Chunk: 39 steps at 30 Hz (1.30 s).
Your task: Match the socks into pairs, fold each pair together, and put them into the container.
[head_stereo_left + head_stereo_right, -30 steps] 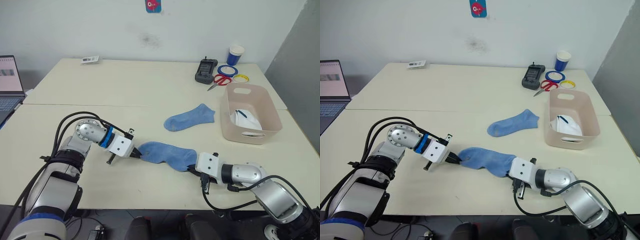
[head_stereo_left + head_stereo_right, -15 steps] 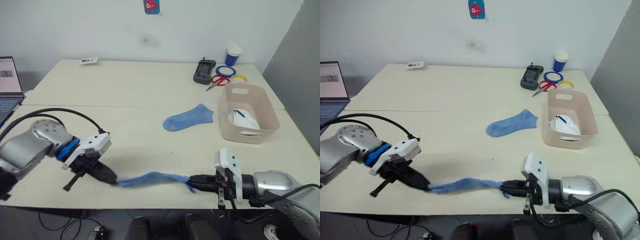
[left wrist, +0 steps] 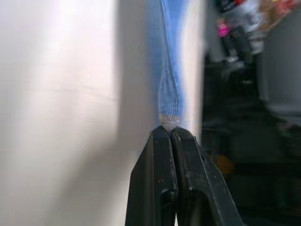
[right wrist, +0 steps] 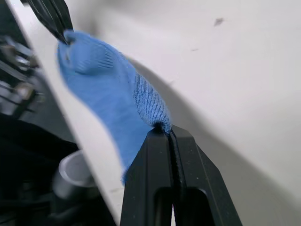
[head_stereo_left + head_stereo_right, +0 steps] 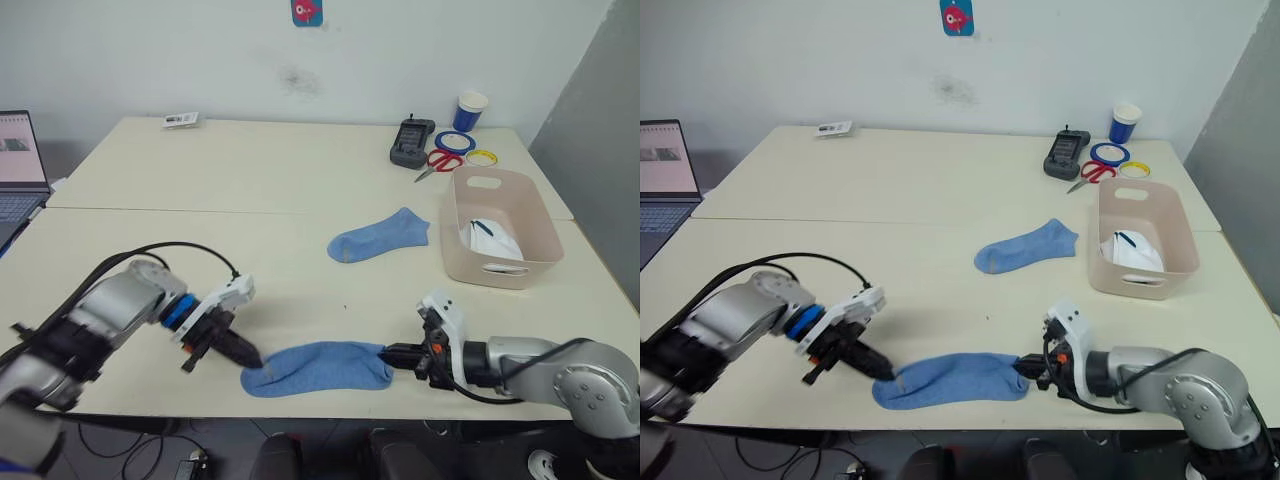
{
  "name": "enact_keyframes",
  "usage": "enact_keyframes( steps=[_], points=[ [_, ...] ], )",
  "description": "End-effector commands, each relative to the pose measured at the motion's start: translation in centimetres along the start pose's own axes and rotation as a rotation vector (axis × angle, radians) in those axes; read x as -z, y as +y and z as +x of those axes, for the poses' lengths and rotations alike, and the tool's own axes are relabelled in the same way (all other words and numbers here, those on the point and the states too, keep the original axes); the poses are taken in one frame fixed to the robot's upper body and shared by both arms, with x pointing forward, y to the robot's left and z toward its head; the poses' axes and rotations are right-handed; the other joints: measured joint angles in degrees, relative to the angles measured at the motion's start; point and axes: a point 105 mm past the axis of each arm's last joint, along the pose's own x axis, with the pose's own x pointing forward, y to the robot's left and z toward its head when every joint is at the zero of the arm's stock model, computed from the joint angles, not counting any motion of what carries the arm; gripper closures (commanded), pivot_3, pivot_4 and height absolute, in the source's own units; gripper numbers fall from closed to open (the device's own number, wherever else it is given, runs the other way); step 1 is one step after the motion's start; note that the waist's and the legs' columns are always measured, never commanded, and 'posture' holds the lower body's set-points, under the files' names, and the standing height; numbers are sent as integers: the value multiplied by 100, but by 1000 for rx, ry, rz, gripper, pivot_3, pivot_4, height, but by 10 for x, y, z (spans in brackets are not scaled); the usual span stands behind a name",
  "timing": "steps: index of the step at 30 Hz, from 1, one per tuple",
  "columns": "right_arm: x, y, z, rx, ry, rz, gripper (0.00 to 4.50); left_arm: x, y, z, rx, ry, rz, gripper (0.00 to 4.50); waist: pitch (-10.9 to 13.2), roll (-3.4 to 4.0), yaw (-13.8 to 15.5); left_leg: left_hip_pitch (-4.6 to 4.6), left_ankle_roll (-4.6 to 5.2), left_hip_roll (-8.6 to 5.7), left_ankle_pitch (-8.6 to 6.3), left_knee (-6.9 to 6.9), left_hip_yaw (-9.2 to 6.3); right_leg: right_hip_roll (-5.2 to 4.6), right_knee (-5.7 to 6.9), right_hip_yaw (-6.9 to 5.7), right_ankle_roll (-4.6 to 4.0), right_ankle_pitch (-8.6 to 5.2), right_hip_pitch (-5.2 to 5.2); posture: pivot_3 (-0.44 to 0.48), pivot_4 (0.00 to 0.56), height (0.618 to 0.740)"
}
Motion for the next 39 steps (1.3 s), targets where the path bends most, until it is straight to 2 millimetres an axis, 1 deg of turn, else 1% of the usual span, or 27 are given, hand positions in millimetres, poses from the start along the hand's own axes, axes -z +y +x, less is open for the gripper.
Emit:
enact_keyframes(
  steps=[1, 3, 6, 8, 13, 15, 17, 20, 23, 25, 28, 31, 33, 36, 38, 39],
  points=[
    [-7, -15, 2, 76, 2, -48, 4487, -2, 22, -3, -69, 51, 47, 4500, 0, 0, -1, -3, 0, 0, 0, 0, 1, 0, 0, 3, 0, 0, -2, 0, 150, 732],
    [-14, -24, 3, 123, -10, -77, 4487, -8, 34, -1, -101, 61, 82, 4500, 0, 0, 6, -6, 1, 0, 0, 2, -1, 0, -1, -1, 0, 0, -3, 0, 150, 732],
    [-25, -29, 2, 158, -61, -118, 3807, -13, 43, 2, -118, 62, 114, 4500, -5, 7, 12, -6, 1, -2, 0, 3, 0, -3, 2, -1, 0, 0, -1, 0, 150, 732],
    [-26, -29, -1, 172, -76, -144, 3185, -18, 47, 3, -134, 34, 140, 4500, -10, 16, 15, -4, 1, -3, 0, 3, -1, -4, 1, -2, 0, 0, 3, 0, 150, 732],
    [-30, -34, -14, 248, -124, -212, 1366, -28, 54, 0, -186, -37, 205, 4500, -11, 16, 19, -3, 1, -3, 0, 3, -1, -5, 1, -3, 0, 0, 4, 0, 150, 732],
    [-36, -27, -24, 270, -177, -311, 716, -35, 49, -9, -186, -108, 209, 4500, -10, 15, 18, -6, 1, -4, 0, 3, -2, -6, 1, -4, 0, 0, 4, 0, 150, 732],
    [-37, -22, -28, 276, -211, -366, 35, -34, 42, -15, -165, -145, 178, 4500, -8, 12, 8, -9, 1, -1, 0, 2, -3, -5, -3, -5, 0, 0, 3, 0, 150, 732],
    [-35, -17, -30, 278, -244, -382, 35, -26, 33, -17, -156, -171, 156, 4500, -8, 11, -44, -8, 1, 7, 0, 1, -6, -4, -3, -2, 1, 0, 1, 0, 150, 732],
    [-33, -13, -28, 277, -256, -393, 35, -12, 18, -11, -113, -163, 106, 4500, -8, 12, -82, 0, 0, 13, 0, 0, -8, -6, 4, -1, 0, 0, 1, 0, 150, 732],
    [-31, -11, -25, 267, -258, -397, 35, -4, 14, -7, -113, -154, 90, 4500, -8, 12, -88, 2, 0, 13, 0, -1, -11, -6, 8, -4, 0, 0, 2, 0, 150, 732],
    [-30, -5, -21, 241, -255, -411, 35, 0, 16, -7, -154, -165, 77, 4500, -8, 10, -82, 5, -1, 12, 1, 1, -11, -8, 11, -5, 0, 0, 4, 0, 150, 732],
    [-28, -2, -18, 222, -244, -430, 0, -1, 25, -12, -231, -169, 146, 3911, -8, 10, -53, 4, -1, 7, 1, 1, -8, -8, 8, -2, 0, 0, 5, 0, 150, 732],
    [-27, 0, -17, 210, -238, -444, 0, -7, 31, -18, -292, -197, 189, 3329, -8, 10, -48, 3, 0, 7, 0, 1, -6, -9, 4, 2, 0, 0, 5, 0, 150, 732],
    [-25, 5, -16, 193, -234, -466, 0, -20, 41, -31, -387, -259, 241, 2328, -8, 10, -32, 3, 0, 7, 0, 1, -6, -10, 4, 0, 0, 0, 5, 0, 150, 732],
    [-25, 9, -15, 182, -243, -481, 0, -27, 42, -37, -408, -296, 256, 1674, -7, 8, -31, 3, 0, 8, 0, 0, -5, -10, 4, 0, 0, 0, 4, 0, 150, 732],
    [-26, 12, -14, 169, -255, -486, 0, -33, 37, -40, -394, -319, 269, 1353, -7, 8, -33, 2, 0, 8, 0, 0, -5, -9, 3, 0, 0, 0, 4, 0, 150, 732]
  ],
)
